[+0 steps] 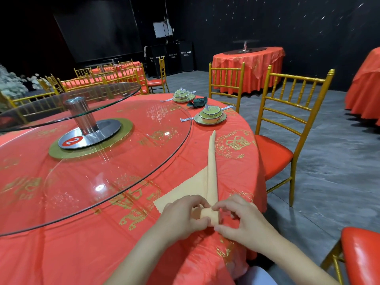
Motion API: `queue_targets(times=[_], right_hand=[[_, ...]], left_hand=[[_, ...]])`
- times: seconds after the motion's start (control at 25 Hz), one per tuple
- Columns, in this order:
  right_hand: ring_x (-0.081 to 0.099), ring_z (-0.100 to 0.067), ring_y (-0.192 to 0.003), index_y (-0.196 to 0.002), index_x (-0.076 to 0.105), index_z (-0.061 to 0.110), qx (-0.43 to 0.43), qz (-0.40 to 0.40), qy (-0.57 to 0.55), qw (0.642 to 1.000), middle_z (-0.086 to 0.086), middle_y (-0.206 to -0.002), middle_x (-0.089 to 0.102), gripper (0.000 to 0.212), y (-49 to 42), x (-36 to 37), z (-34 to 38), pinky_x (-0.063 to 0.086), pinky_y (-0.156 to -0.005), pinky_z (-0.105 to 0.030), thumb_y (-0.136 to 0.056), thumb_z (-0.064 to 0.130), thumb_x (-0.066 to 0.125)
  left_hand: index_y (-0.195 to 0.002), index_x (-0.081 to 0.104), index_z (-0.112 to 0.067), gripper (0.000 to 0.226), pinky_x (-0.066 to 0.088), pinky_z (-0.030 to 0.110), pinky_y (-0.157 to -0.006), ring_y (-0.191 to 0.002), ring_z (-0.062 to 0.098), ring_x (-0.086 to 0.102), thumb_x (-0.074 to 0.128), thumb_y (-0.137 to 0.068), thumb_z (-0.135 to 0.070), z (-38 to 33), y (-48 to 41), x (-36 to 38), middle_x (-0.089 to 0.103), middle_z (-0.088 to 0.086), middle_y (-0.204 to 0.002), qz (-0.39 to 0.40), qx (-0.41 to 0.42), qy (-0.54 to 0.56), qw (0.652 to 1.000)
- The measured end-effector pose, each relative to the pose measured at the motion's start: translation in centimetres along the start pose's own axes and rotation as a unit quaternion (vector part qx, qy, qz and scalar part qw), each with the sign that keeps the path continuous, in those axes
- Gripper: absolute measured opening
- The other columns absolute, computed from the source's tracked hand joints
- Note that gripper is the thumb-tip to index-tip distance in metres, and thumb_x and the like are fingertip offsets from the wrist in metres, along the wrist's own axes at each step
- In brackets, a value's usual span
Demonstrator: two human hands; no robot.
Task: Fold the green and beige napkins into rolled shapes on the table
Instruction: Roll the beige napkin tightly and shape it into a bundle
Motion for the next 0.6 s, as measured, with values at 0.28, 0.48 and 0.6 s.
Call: queue_targets(times=[0.28, 0.48, 0.6], right_hand=[[0.05, -0.001, -0.078, -0.081, 0.055, 0.057, 0.028, -0.004, -0.013, 1.0, 0.014, -0.087, 0.051, 0.021, -1.9, -0.3, -0.6, 0.039, -0.085, -0.025, -0.071, 0.044, 0.068], [0.054, -0.005, -0.079, -0.085, 0.058, 0.051, 0.05, 0.007, -0.019, 0.999, 0.011, -0.091, 0.054, 0.015, -3.2, -0.4, -1.4, 0.044, -0.078, -0.022, -0.079, 0.04, 0.065], [0.053, -0.004, -0.079, -0.096, 0.063, 0.043, 0.06, -0.004, -0.009, 0.998, 0.013, -0.09, 0.054, 0.016, -3.4, -0.5, -1.9, 0.044, -0.077, -0.022, -0.081, 0.039, 0.064]], left_hand=[[-0.114, 0.056, -0.041, 0.035, 0.031, 0.03, -0.094, -0.111, 0.003, 0.044, 0.055, -0.08, -0.052, 0.0, 0.4, -0.2, 0.049, -0.02, -0.11, -0.097, 0.032, -0.065, 0.993], [-0.11, 0.056, -0.042, 0.043, 0.021, 0.022, -0.089, -0.107, -0.001, 0.039, 0.049, -0.073, -0.061, 0.2, 0.9, 0.1, 0.044, -0.026, -0.105, -0.139, 0.077, -0.085, 0.984], [-0.11, 0.057, -0.044, 0.038, 0.023, 0.024, -0.09, -0.107, 0.0, 0.039, 0.056, -0.074, -0.057, 0.1, -0.2, -0.2, 0.047, -0.024, -0.103, -0.112, 0.062, -0.066, 0.99]])
Point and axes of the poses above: each hand's wrist, its own y-axis away from the middle knuckle, its own x-axis out of the palm, z = x × y, the point moved 7 cm from there along -y, towards the middle knuckle
